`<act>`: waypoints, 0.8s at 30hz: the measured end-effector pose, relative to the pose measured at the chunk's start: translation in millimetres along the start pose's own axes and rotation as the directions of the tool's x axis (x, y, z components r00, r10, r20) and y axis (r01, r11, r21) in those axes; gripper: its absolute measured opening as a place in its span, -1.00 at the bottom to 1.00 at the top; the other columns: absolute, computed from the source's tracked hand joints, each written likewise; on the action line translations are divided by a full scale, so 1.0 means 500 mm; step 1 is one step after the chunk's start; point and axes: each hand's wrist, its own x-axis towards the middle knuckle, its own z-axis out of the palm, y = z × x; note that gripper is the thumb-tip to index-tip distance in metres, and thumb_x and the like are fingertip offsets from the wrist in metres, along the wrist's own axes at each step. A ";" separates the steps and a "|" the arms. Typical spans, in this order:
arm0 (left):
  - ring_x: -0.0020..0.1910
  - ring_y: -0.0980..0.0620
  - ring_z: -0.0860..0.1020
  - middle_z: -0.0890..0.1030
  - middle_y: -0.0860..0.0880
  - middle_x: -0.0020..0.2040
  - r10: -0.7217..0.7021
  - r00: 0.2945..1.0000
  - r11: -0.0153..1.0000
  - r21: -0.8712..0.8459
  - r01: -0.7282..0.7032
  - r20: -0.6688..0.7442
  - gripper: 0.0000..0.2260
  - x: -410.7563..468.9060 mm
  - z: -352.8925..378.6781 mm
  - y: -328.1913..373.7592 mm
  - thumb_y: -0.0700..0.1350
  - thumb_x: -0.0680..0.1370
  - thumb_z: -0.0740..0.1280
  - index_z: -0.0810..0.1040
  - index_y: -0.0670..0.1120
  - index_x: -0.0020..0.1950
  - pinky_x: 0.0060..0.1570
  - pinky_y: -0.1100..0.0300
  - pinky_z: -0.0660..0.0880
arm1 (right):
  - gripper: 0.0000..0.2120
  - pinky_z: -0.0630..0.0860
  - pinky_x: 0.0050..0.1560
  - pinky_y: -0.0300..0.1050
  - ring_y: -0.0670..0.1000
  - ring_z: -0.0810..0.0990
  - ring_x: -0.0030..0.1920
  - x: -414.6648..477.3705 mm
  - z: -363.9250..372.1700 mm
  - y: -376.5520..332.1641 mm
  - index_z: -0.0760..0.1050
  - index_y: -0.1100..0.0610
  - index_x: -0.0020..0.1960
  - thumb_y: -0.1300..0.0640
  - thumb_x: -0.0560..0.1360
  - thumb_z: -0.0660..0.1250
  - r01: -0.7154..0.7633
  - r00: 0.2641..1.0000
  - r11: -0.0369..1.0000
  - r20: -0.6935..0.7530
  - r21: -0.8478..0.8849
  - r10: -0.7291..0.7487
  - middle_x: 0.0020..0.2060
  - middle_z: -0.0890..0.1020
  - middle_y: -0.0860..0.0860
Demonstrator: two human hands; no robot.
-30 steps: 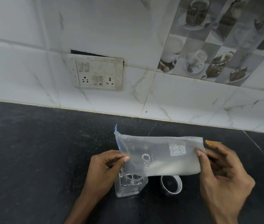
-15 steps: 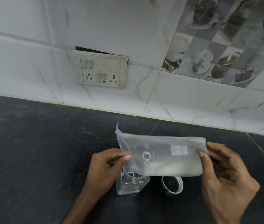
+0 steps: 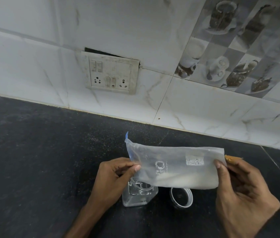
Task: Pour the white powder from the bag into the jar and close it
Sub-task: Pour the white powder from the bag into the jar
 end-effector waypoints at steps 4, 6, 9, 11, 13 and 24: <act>-0.12 0.08 0.72 0.75 0.06 -0.14 0.020 1.000 1.000 0.007 -0.020 0.003 -0.88 0.000 0.002 0.002 -0.27 0.48 0.45 0.75 -0.11 -0.06 -0.09 0.21 0.65 | -0.79 0.61 0.00 -0.29 -0.25 0.67 -0.07 -0.002 0.003 0.000 0.58 0.27 0.10 0.24 0.49 0.46 -0.002 0.999 1.000 -0.033 0.003 0.002 -0.02 0.66 0.03; -0.12 0.08 0.72 0.75 0.07 -0.14 0.026 1.000 1.000 0.005 -0.026 -0.001 -0.88 0.000 0.002 0.001 -0.27 0.48 0.45 0.75 -0.10 -0.06 -0.09 0.20 0.65 | -0.78 0.60 0.02 -0.32 -0.26 0.67 -0.06 -0.001 0.004 -0.002 0.57 0.25 0.11 0.25 0.49 0.46 -0.010 1.000 1.000 -0.029 0.017 0.010 0.02 0.65 -0.02; -0.12 0.07 0.72 0.75 0.06 -0.13 0.027 1.000 1.000 -0.004 -0.027 0.005 -0.89 0.000 0.002 0.001 -0.23 0.47 0.45 0.75 -0.10 -0.05 -0.08 0.16 0.66 | -0.77 0.60 0.02 -0.34 -0.28 0.67 -0.05 0.000 0.001 -0.002 0.57 0.25 0.12 0.26 0.48 0.46 -0.002 1.000 1.000 -0.015 0.009 0.002 0.05 0.64 -0.01; -0.11 0.07 0.72 0.75 0.06 -0.13 0.026 1.000 1.000 -0.004 -0.026 0.012 -0.88 0.000 0.003 0.002 -0.21 0.47 0.45 0.75 -0.08 -0.05 -0.07 0.15 0.66 | -0.75 0.60 0.01 -0.34 -0.27 0.67 -0.04 0.002 -0.003 -0.003 0.57 0.26 0.13 0.24 0.48 0.46 0.003 1.000 1.000 -0.004 -0.007 -0.003 0.03 0.65 0.03; -0.12 0.08 0.72 0.75 0.08 -0.13 0.033 0.999 0.999 0.015 -0.033 0.015 -0.88 -0.001 0.004 0.001 -0.22 0.48 0.46 0.75 -0.07 -0.04 -0.08 0.14 0.66 | -0.74 0.60 0.00 -0.34 -0.29 0.67 -0.03 0.008 -0.006 -0.003 0.57 0.29 0.14 0.23 0.48 0.46 0.013 1.000 1.000 0.004 -0.023 -0.013 0.02 0.65 0.05; -0.15 0.13 0.71 0.74 0.13 -0.15 0.068 0.997 0.990 0.130 -0.062 -0.044 -0.91 -0.003 0.012 -0.002 -0.16 0.49 0.47 0.75 -0.04 -0.05 -0.12 0.05 0.67 | -0.75 0.62 0.01 -0.29 -0.17 0.68 -0.02 0.010 -0.007 -0.004 0.57 0.26 0.14 0.24 0.49 0.45 0.054 0.998 0.997 0.025 -0.055 -0.052 0.01 0.65 0.03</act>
